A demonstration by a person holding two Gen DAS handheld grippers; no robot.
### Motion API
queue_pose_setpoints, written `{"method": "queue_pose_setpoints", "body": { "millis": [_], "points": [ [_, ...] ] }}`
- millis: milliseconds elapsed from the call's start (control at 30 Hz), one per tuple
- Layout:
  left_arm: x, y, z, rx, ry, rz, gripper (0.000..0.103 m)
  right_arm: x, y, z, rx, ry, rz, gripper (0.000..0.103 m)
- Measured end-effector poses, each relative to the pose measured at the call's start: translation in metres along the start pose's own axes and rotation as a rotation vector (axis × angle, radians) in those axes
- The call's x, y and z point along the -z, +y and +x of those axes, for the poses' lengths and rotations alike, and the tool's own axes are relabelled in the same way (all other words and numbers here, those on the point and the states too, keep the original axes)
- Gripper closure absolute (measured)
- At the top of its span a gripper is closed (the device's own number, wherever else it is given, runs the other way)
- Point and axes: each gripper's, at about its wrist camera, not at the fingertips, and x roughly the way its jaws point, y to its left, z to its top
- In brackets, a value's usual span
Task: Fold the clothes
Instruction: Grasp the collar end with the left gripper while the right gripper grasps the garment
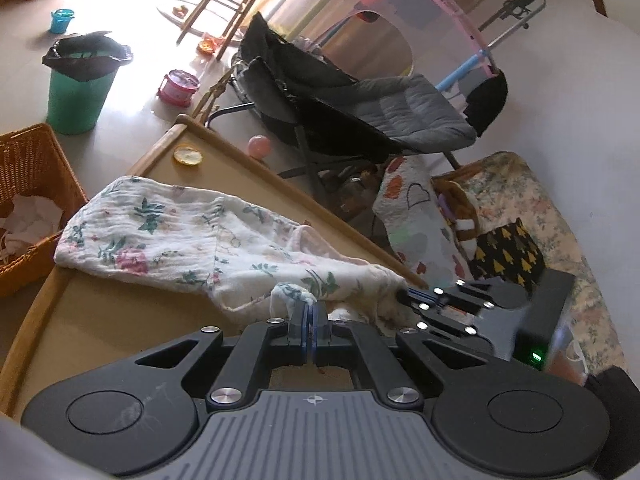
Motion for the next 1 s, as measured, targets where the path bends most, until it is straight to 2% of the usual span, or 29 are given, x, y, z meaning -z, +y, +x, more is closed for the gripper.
{"method": "queue_pose_setpoints", "body": {
  "millis": [367,500,667,767,867,1000],
  "points": [
    [0.005,-0.01,-0.028,0.068,-0.008,0.007,0.101,-0.001,-0.006,0.022,-0.056,-0.003,0.012,0.099],
    [0.012,-0.013,-0.037,0.077,0.014,0.005,0.101,0.002,-0.009,0.022,-0.083,-0.001,0.031,0.096],
    [0.02,-0.014,-0.046,0.063,0.04,0.01,0.101,0.004,-0.017,0.005,-0.139,-0.024,0.068,0.083],
    [0.02,-0.013,-0.051,0.06,0.037,0.003,0.101,0.007,-0.024,-0.01,-0.177,-0.043,0.096,0.079],
    [0.018,-0.012,-0.054,0.058,0.025,-0.007,0.101,0.012,-0.024,-0.03,-0.17,-0.073,0.084,0.079],
    [0.016,-0.015,-0.056,0.055,0.015,-0.01,0.101,0.02,-0.008,-0.058,-0.184,-0.124,-0.003,0.079]
  ]
}}
